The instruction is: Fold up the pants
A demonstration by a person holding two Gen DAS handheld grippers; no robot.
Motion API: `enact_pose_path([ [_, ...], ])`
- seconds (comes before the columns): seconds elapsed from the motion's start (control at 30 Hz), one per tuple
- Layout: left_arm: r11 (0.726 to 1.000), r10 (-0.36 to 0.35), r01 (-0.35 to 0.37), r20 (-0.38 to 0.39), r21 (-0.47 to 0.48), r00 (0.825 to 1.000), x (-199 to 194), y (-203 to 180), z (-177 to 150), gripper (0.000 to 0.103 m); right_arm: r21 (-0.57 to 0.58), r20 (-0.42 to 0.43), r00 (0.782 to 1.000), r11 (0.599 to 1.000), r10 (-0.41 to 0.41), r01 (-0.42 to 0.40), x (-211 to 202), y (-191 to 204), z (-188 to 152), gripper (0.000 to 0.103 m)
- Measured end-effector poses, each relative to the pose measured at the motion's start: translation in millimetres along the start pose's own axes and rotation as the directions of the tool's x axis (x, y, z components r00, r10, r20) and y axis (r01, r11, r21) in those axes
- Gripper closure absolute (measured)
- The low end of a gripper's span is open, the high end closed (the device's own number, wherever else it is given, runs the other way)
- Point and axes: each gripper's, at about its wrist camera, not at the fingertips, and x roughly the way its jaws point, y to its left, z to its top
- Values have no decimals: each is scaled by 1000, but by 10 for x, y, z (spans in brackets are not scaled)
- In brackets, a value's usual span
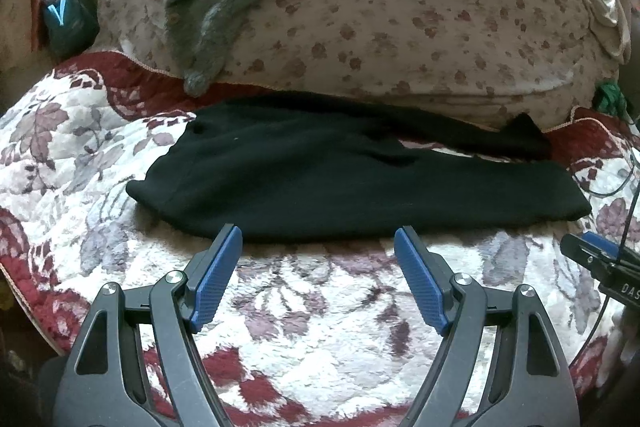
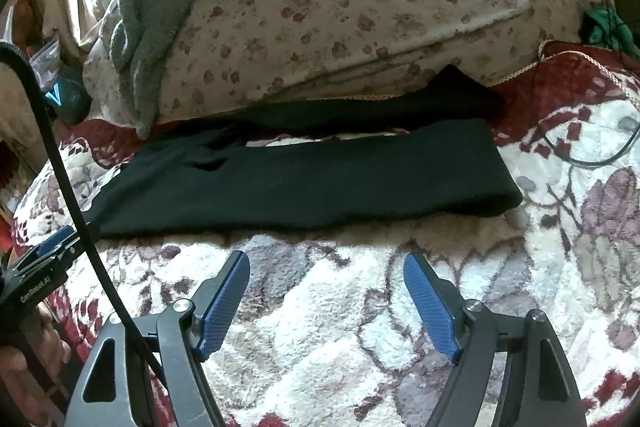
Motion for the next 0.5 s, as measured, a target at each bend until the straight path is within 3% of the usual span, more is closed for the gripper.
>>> enact_pose_path([
  [0.13,999,-21,21,-21,-31,1000,61,172,2,23,15,-6,1000,1000,-2,2,26,-66,2,25],
  [0.5,974,36,-54,-81,-220,996,253,1053,-33,23,119,-14,1000,993,1,1,137,-489,2,25],
])
